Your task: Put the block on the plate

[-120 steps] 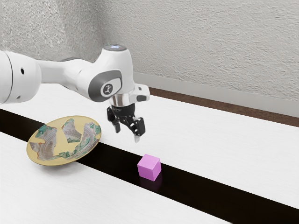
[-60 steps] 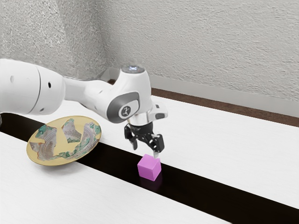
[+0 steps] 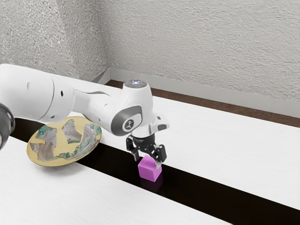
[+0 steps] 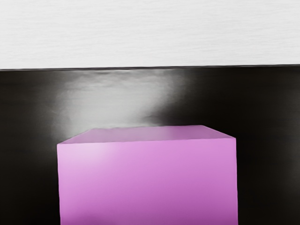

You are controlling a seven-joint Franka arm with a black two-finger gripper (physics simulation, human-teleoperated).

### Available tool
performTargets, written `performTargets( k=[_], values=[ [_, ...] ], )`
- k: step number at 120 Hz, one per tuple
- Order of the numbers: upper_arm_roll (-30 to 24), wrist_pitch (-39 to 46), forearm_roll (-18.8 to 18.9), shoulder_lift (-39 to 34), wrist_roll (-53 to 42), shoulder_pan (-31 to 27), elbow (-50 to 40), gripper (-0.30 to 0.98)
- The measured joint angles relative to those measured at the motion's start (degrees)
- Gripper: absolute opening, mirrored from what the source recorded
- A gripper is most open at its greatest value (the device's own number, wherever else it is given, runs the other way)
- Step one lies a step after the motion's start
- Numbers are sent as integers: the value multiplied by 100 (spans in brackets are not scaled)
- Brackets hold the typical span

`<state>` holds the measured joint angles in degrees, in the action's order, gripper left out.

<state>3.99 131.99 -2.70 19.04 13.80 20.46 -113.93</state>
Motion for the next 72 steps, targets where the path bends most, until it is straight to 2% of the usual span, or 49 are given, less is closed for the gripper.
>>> performTargets(
  k=[20, 72],
  values=[
    [1, 88, 5, 188, 49, -11, 4, 68],
    [-1, 202, 22, 414, 95, -7, 87, 51]
  ],
)
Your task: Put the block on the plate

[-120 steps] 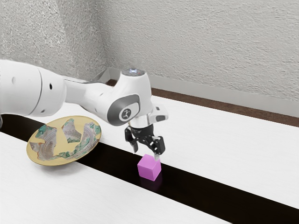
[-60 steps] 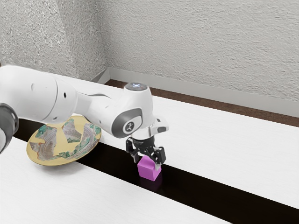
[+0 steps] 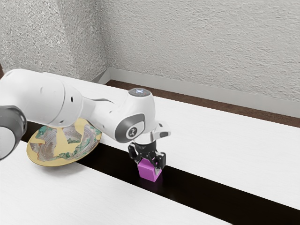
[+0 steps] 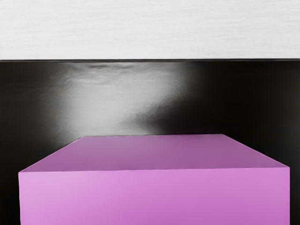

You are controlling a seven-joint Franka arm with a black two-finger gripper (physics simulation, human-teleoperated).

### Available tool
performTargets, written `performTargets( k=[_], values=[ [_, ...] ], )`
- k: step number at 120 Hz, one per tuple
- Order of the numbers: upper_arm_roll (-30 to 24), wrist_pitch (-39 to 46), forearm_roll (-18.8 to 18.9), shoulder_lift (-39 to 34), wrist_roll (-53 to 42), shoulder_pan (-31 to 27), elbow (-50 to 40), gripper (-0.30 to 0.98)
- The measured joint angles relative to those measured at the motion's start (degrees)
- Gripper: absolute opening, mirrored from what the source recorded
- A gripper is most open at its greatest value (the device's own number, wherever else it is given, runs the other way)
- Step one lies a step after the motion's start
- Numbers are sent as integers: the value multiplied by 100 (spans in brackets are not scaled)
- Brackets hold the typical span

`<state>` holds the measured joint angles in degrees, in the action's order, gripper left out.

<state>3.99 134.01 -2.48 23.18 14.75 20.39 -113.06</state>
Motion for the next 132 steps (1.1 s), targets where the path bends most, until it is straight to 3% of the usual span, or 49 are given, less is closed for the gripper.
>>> performTargets(
  k=[54, 132],
  values=[
    [4, 49, 14, -60, 40, 30, -3, 44],
    [15, -512, 247, -986, 81, -220, -17, 43]
  ],
)
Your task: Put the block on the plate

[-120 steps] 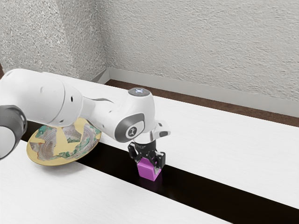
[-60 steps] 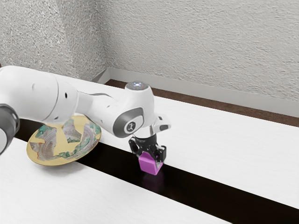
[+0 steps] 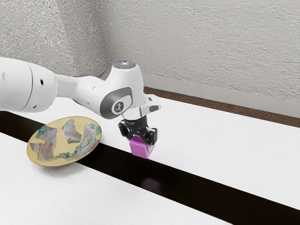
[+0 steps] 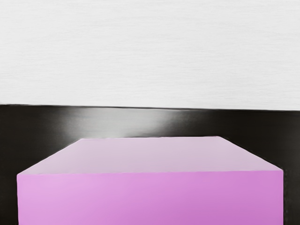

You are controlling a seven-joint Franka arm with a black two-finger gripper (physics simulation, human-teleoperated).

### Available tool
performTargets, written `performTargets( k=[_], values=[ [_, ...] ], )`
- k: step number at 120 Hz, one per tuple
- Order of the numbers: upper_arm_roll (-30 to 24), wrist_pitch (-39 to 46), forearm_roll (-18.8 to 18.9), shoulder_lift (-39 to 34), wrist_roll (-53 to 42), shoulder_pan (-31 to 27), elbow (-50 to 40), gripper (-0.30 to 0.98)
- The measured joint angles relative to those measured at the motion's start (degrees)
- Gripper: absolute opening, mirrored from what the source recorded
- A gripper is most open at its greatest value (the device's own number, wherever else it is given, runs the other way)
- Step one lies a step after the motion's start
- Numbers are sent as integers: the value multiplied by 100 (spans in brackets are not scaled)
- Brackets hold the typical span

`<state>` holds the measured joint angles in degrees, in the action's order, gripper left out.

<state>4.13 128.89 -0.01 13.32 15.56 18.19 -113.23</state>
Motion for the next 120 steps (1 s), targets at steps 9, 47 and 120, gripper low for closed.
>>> performTargets(
  k=[9, 47, 120],
  values=[
    [2, -99, 53, -68, -6, -132, -6, 43],
    [44, -417, 206, -205, -86, -772, -43, 43],
    [45, -801, 515, -266, -478, -2147, -24, 43]
  ],
)
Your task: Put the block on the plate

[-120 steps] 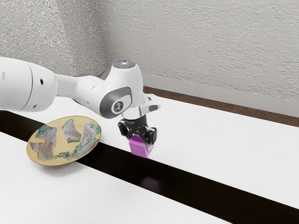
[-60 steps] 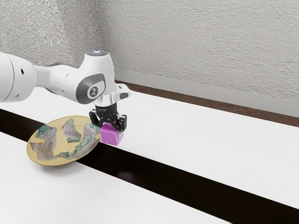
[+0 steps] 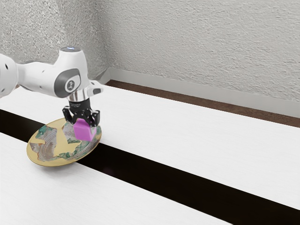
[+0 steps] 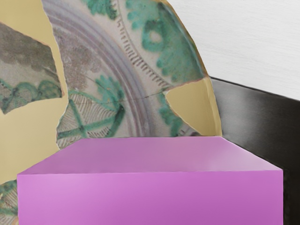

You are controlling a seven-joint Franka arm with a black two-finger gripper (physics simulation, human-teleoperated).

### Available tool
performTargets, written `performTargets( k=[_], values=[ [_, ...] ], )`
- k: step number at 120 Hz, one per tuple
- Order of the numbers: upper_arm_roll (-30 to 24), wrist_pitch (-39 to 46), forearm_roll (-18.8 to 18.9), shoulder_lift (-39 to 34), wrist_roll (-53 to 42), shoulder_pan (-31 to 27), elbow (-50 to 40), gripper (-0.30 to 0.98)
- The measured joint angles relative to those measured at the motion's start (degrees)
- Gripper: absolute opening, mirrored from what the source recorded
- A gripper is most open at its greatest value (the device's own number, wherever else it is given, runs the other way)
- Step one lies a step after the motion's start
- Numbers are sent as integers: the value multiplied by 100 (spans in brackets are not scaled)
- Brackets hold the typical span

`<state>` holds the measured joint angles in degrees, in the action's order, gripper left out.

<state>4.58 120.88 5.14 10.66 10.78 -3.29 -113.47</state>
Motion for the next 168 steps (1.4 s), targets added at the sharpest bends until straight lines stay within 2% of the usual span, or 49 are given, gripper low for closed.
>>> performTargets(
  k=[30, 69, 82, 121, 143, 168],
  values=[
    [-64, -93, 49, -45, -173, -487, -10, 43],
    [-982, -139, 113, 29, -383, -1840, 6, 43],
    [-1109, -142, 140, 69, -449, -2089, 20, 43],
    [-1209, -102, 127, 396, -606, -2329, 16, 43],
    [-1262, -84, 98, 414, -696, -2411, 29, 57],
    [-1282, -87, 103, 354, -785, -2415, 45, 64]
  ],
)
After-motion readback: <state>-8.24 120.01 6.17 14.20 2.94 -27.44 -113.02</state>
